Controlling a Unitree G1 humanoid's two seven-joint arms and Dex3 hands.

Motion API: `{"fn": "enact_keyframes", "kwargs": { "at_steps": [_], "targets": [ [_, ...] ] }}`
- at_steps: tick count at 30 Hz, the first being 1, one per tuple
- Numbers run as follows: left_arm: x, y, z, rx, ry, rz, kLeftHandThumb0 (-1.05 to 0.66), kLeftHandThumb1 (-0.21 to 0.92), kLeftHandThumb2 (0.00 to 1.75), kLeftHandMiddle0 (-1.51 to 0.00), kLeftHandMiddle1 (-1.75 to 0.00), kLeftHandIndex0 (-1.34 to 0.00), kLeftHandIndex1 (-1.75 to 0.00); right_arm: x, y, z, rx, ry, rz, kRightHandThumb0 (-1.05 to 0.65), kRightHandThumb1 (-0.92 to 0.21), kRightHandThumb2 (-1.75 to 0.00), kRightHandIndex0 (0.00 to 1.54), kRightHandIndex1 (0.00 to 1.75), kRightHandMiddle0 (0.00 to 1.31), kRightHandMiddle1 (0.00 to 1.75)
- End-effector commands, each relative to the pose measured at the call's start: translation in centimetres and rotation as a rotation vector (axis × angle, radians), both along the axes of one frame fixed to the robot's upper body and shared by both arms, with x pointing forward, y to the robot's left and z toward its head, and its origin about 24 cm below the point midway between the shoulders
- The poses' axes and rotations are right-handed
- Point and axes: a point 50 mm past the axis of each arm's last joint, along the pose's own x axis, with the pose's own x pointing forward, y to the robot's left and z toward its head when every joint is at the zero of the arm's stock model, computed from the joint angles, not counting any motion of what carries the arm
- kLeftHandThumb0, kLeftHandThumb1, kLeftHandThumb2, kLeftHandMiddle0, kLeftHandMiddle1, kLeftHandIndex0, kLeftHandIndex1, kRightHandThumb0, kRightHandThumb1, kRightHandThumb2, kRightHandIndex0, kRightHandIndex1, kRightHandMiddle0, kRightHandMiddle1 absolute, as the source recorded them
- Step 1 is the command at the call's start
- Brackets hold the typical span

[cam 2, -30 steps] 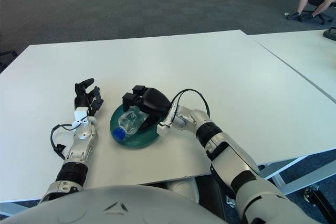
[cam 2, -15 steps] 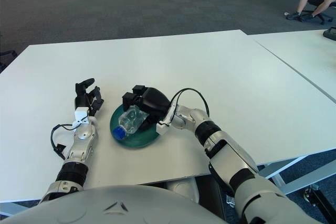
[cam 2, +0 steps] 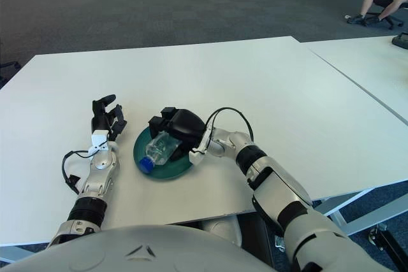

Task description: Put the bottle into the plate.

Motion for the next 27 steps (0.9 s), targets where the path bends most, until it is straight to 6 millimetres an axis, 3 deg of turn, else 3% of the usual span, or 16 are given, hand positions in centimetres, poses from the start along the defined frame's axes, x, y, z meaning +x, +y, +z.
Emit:
{"fn": "enact_keyframes", "kwargs": {
  "at_steps": [1,10,27],
  "targets": [
    [0.01,0.29,0.21,0.017,-0.005,0.001,-0.64,0.92,0.79,-0.45,-0.55,-0.12,-1.11,0.48,0.11,0.22,-0.018,-0.046,-0.007,-0.47,-0.32,-1.31,1.06,1.75,0.60,1.75],
    [-0.09,0.23,0.20,0.012,-0.008,0.002,-0.62,0.92,0.79,-0.45,-0.54,-0.12,-1.11,0.45,0.01,-0.23,-0.036,-0.050,-0.017,-0.49,-0.26,-1.38,1.12,1.75,0.65,1.75],
    [-0.04,0.34,0.24,-0.001,-0.012,0.004,-0.59,0.92,0.76,-0.47,-0.56,-0.14,-1.12,0.61,-0.37,0.04,-0.037,-0.065,-0.016,-0.44,-0.42,-1.18,0.83,1.75,0.53,1.75]
  ]
}}
